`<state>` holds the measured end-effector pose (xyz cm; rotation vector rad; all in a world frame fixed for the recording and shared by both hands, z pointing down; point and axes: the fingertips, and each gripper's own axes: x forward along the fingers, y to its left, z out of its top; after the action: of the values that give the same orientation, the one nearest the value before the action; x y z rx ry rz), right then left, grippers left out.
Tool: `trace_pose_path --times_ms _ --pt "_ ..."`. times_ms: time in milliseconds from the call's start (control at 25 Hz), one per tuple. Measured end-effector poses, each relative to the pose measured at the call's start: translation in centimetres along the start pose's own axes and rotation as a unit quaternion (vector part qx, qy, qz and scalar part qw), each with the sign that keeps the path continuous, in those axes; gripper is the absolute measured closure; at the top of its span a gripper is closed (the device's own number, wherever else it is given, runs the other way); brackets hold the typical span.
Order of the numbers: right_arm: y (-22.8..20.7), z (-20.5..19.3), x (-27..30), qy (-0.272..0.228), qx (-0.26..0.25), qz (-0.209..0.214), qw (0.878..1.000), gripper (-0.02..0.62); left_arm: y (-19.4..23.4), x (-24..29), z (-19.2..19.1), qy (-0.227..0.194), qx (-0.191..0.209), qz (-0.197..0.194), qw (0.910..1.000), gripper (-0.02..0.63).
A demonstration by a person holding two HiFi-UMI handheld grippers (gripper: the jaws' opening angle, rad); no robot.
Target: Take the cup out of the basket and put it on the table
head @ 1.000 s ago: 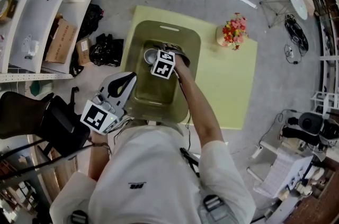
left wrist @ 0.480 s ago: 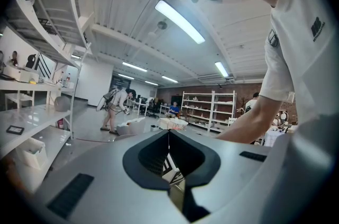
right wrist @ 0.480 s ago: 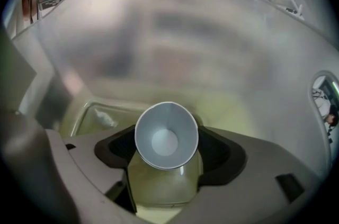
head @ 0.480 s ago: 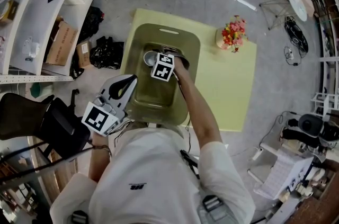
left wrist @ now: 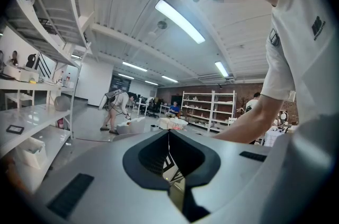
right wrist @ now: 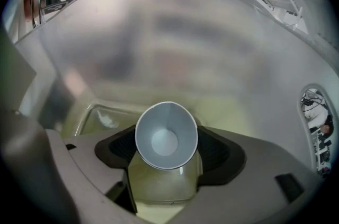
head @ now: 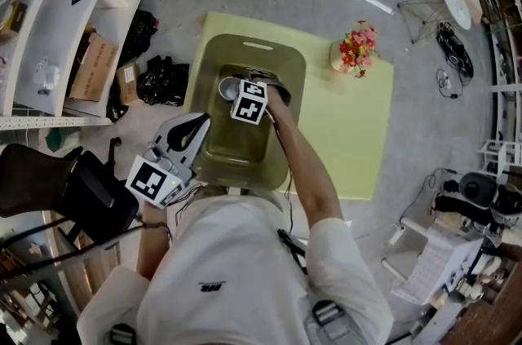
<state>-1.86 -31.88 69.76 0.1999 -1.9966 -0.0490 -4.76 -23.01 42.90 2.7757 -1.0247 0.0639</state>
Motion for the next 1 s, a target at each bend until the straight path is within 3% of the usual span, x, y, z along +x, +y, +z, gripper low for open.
trace_pose_path --times_ms 560,1000 --pt "0.5 3.3 -6.8 -0.041 0.018 -0.026 0.999 0.245 -1.0 0.2 0.4 0.0 0.007 -0.012 0.9999 0.594" --pt "0.4 4.4 -15.3 -0.062 0.046 -0.076 0.994 0.245 -2.8 1.6 1.1 -0.006 0.013 -0.043 0.999 0.594"
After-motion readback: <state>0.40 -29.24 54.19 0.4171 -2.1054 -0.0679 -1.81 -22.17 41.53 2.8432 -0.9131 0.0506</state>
